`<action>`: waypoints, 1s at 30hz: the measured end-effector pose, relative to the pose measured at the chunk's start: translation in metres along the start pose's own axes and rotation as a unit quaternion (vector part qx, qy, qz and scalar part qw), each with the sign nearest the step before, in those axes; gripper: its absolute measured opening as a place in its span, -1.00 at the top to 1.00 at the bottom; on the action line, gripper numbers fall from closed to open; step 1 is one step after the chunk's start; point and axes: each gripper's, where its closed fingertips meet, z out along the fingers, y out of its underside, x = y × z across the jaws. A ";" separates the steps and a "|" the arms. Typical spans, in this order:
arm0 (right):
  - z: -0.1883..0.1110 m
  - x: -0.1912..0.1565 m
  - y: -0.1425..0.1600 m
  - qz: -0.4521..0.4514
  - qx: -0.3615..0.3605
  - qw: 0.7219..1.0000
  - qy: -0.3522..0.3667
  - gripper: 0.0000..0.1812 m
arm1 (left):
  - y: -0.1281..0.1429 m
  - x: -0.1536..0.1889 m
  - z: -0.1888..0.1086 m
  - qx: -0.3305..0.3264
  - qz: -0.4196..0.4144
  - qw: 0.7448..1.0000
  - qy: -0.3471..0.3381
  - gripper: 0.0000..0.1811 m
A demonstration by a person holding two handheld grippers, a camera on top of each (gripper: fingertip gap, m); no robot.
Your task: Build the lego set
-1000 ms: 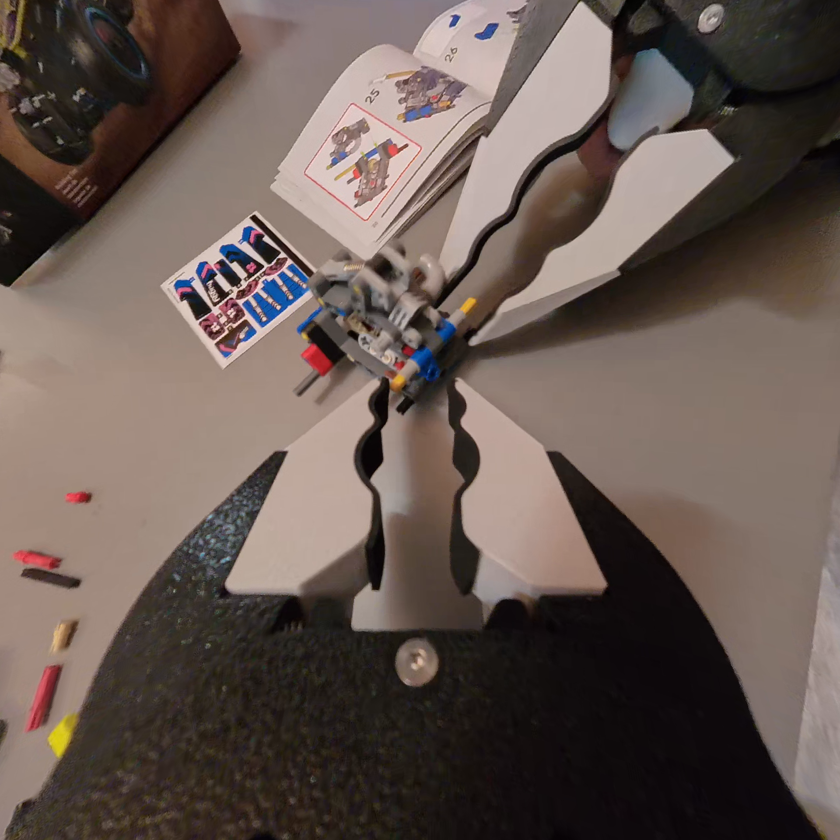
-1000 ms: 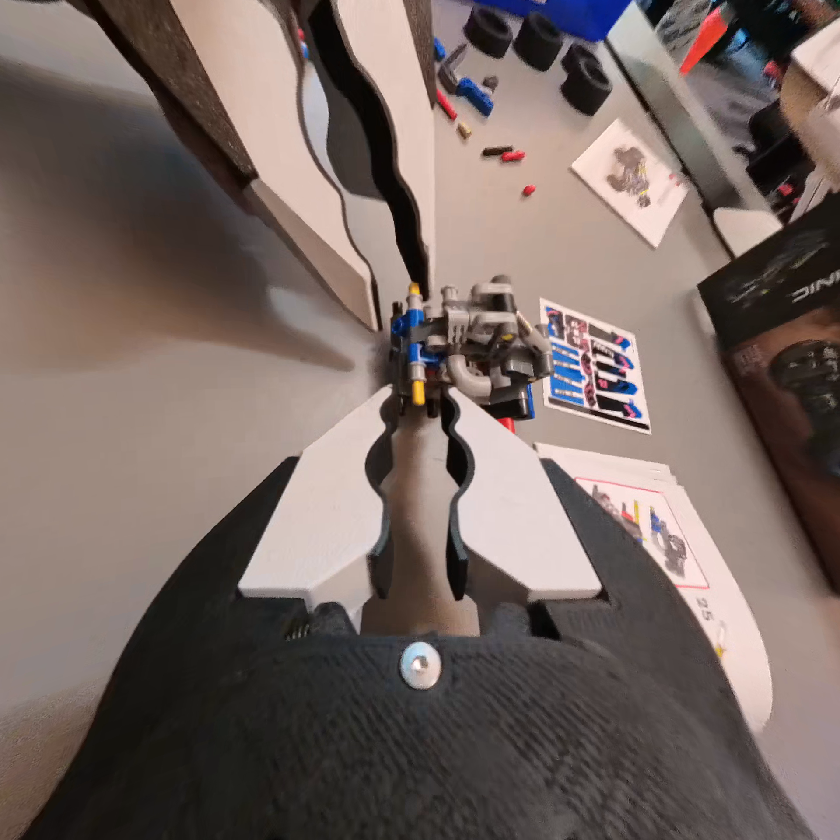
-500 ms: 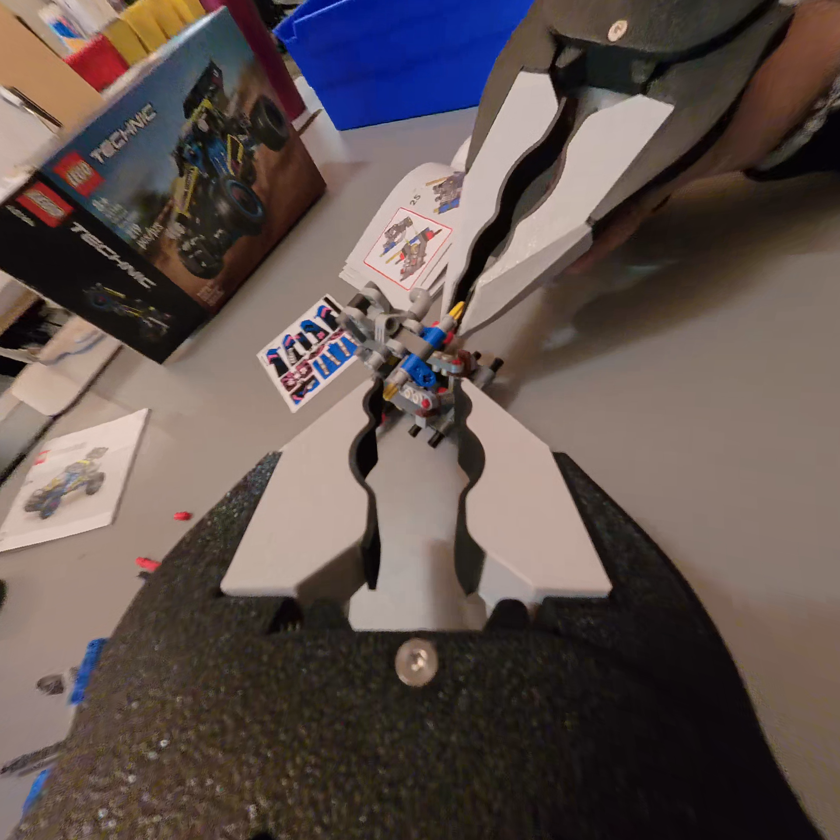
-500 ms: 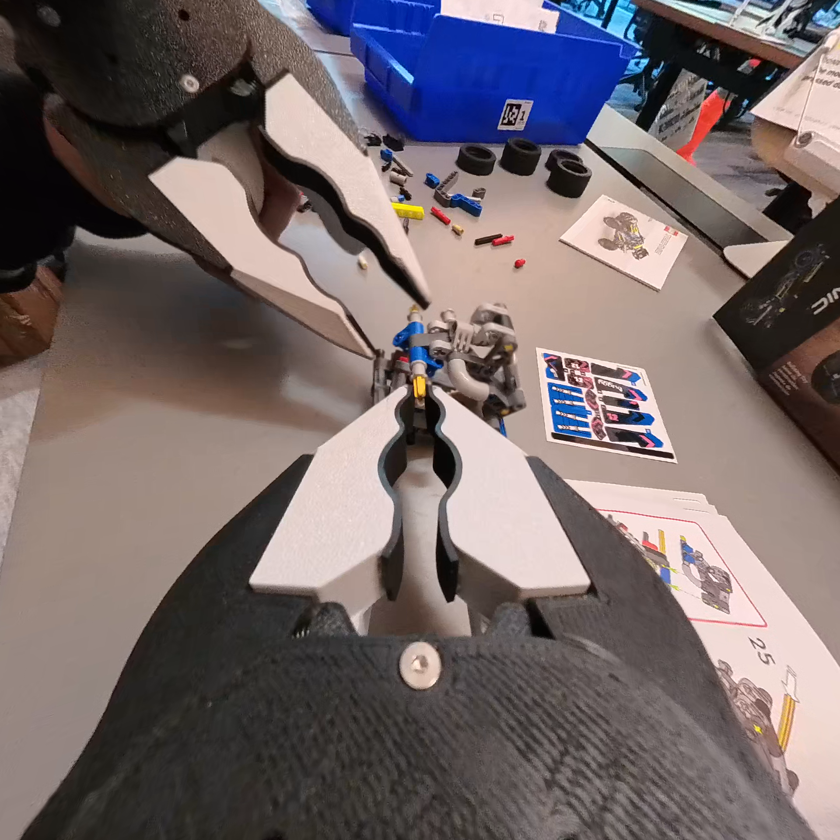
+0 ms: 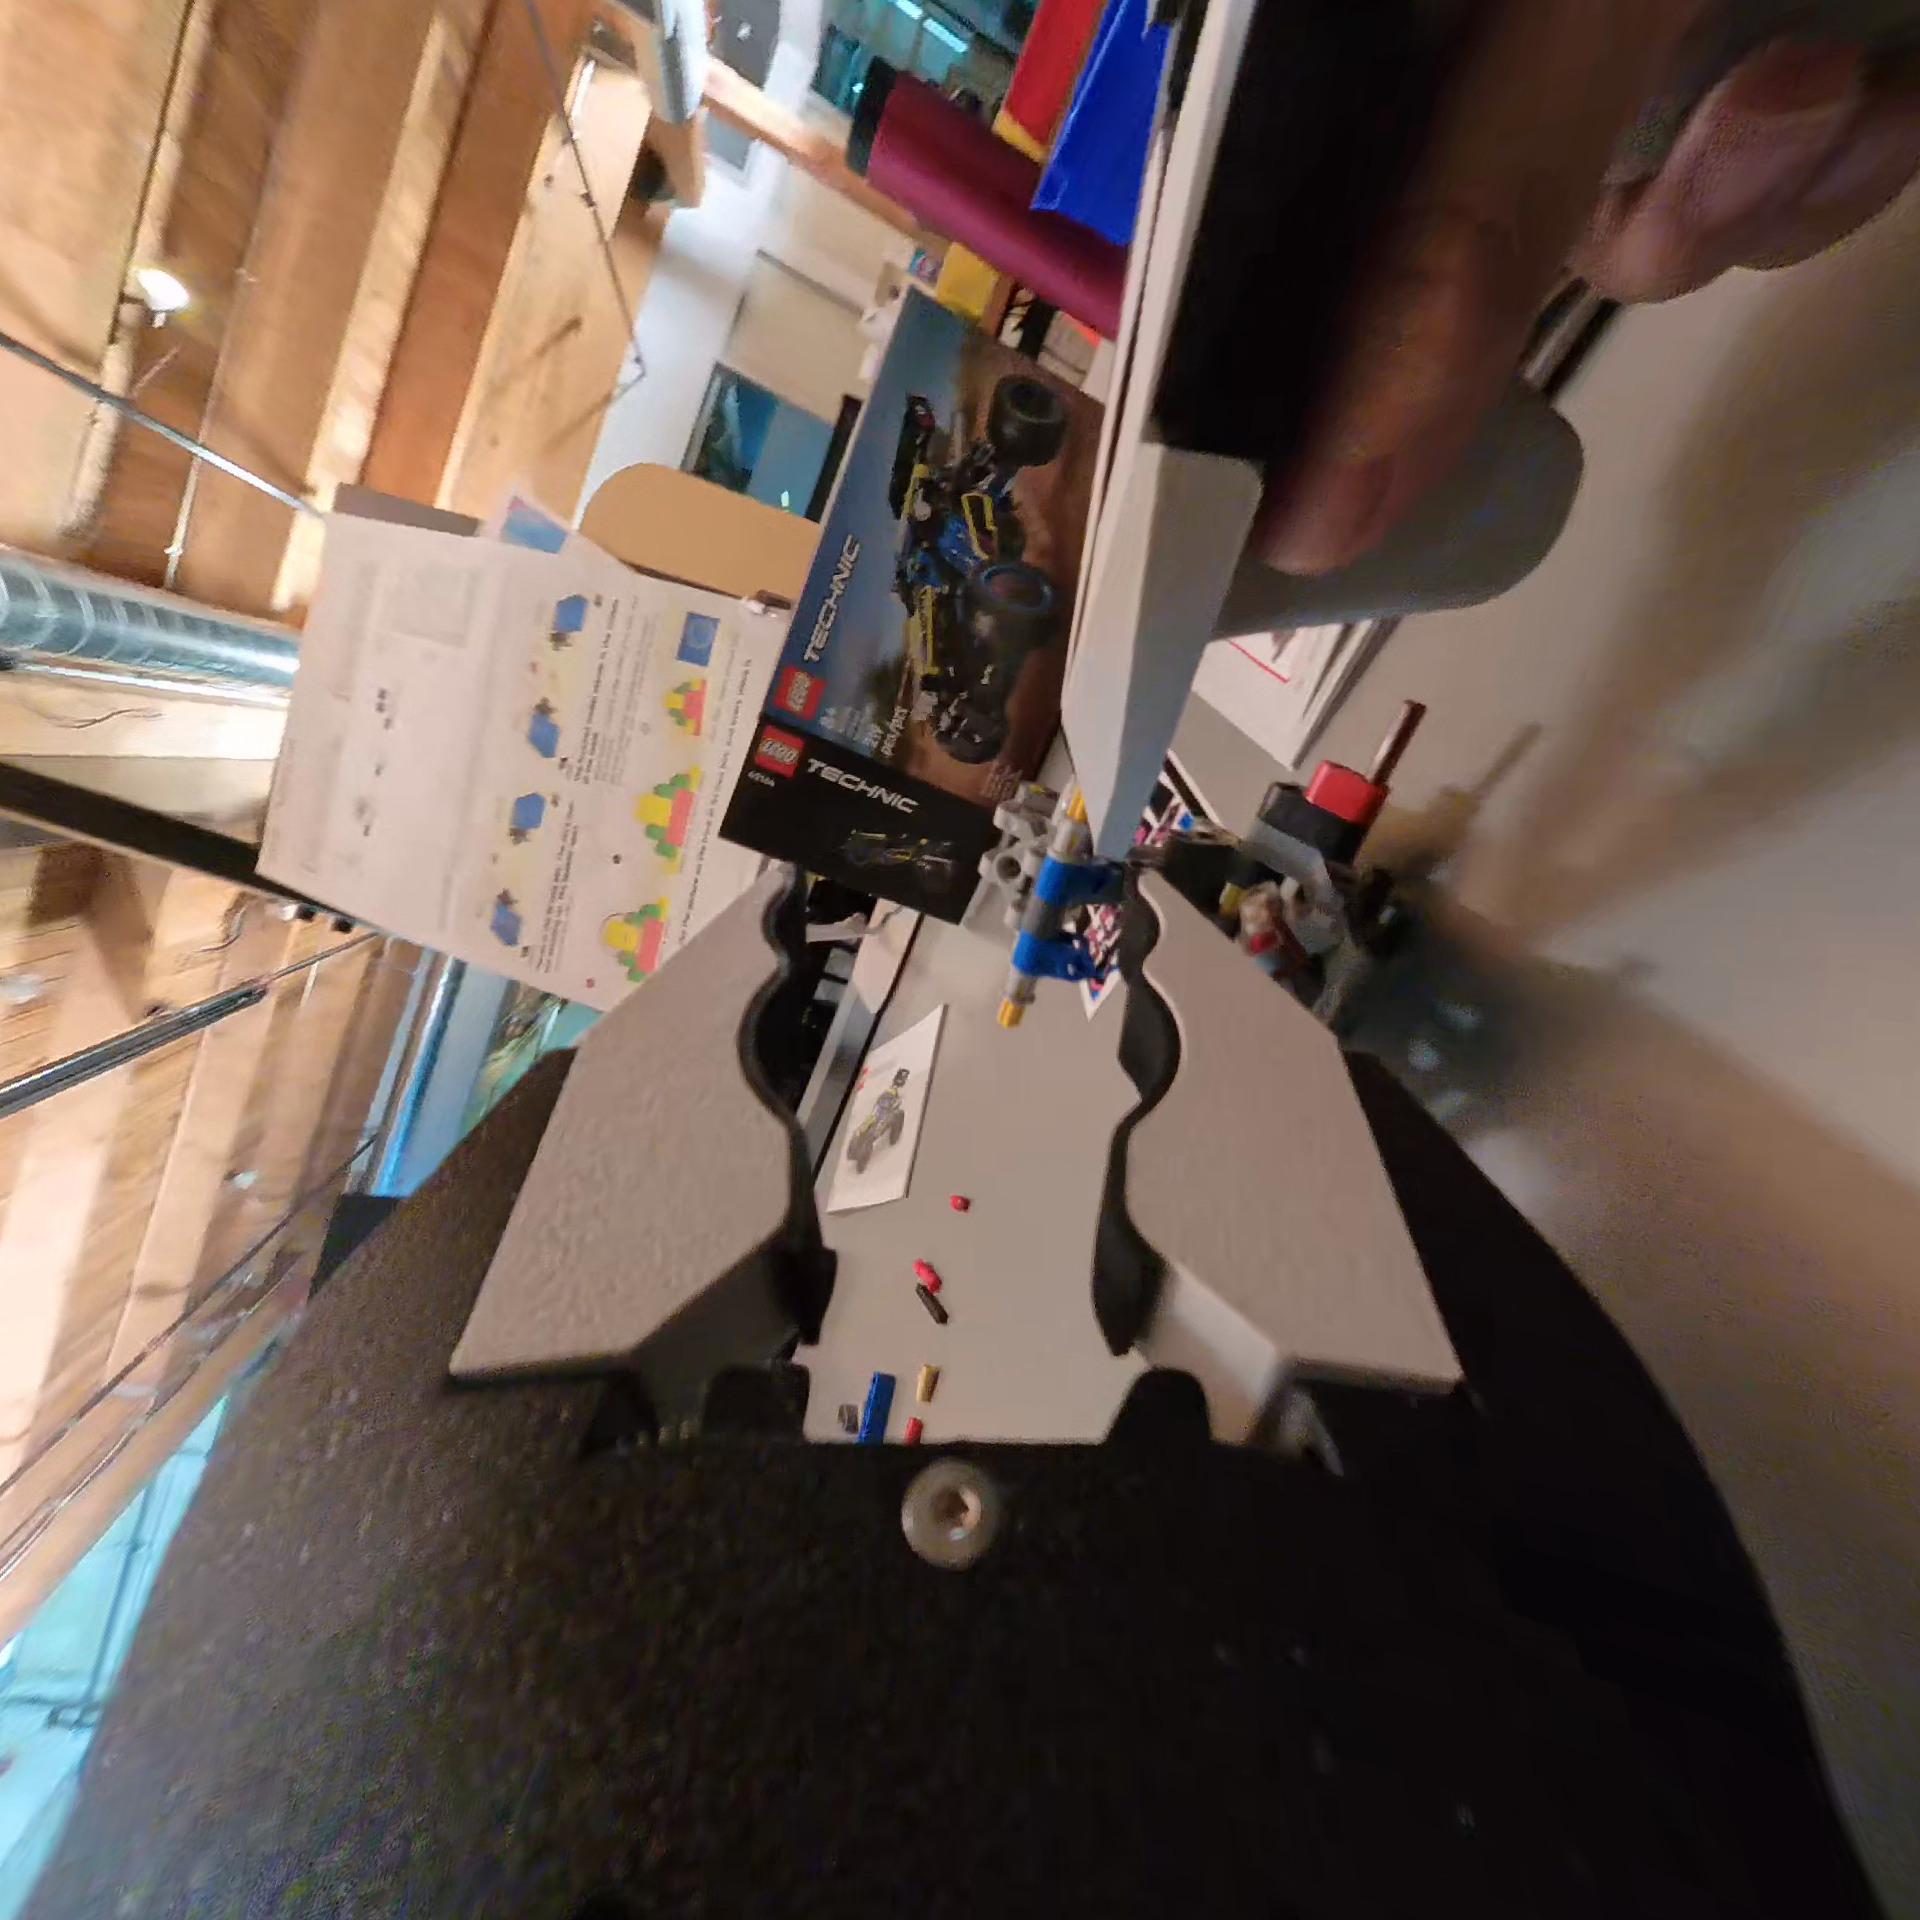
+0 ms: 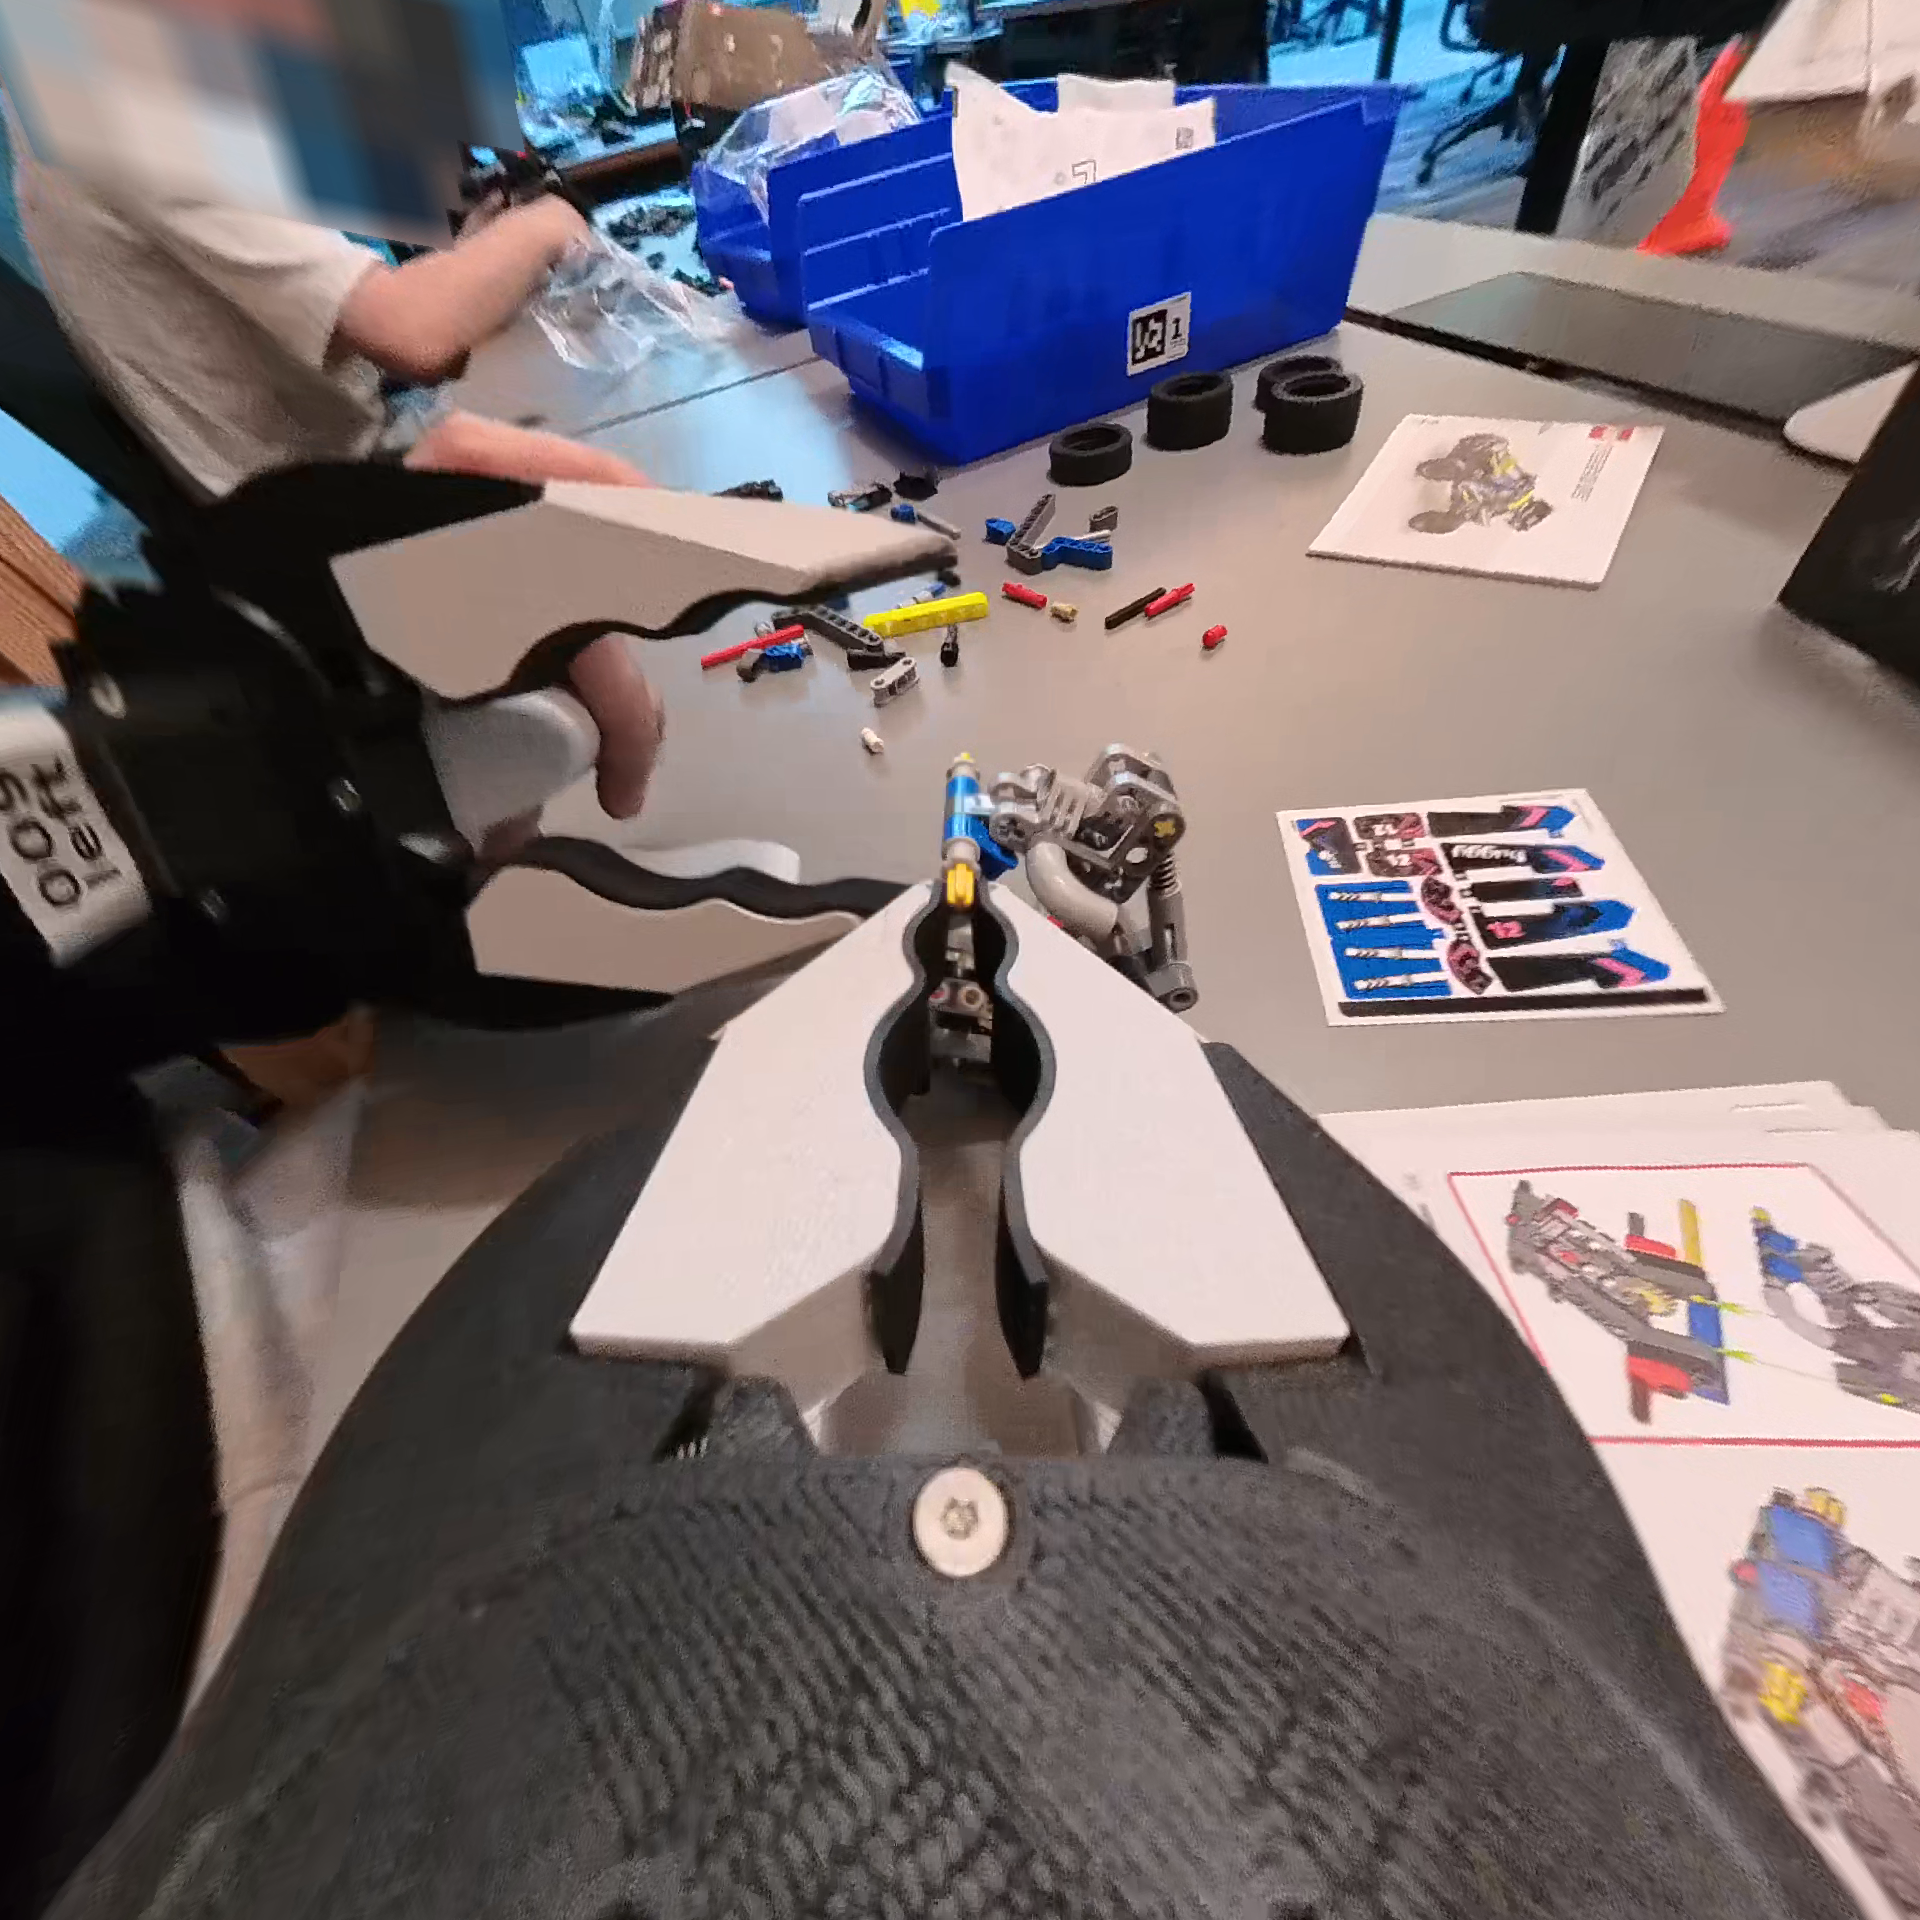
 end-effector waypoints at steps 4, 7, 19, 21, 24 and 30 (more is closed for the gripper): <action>0.001 -0.005 0.000 0.072 0.009 0.997 -0.037 0.99 | -0.004 0.003 0.009 -0.013 -0.013 1.000 -0.009 0.33; 0.000 -0.002 -0.001 0.101 0.022 0.994 -0.045 0.99 | -0.004 0.003 0.012 -0.024 -0.015 0.999 -0.015 0.32; 0.002 -0.005 0.003 0.051 0.010 0.998 -0.018 0.98 | 0.021 -0.005 -0.008 -0.072 -0.079 0.994 -0.027 0.38; 0.002 -0.005 0.003 0.052 0.010 0.998 -0.016 0.99 | 0.020 0.001 -0.012 -0.065 -0.086 0.994 0.001 0.43; 0.002 -0.004 0.003 0.052 0.012 0.998 -0.013 0.99 | 0.019 0.017 -0.021 -0.069 -0.151 0.984 0.068 0.60; 0.002 -0.001 0.002 0.080 0.015 0.997 -0.016 0.98 | 0.018 0.026 -0.036 -0.093 -0.444 0.870 0.191 0.68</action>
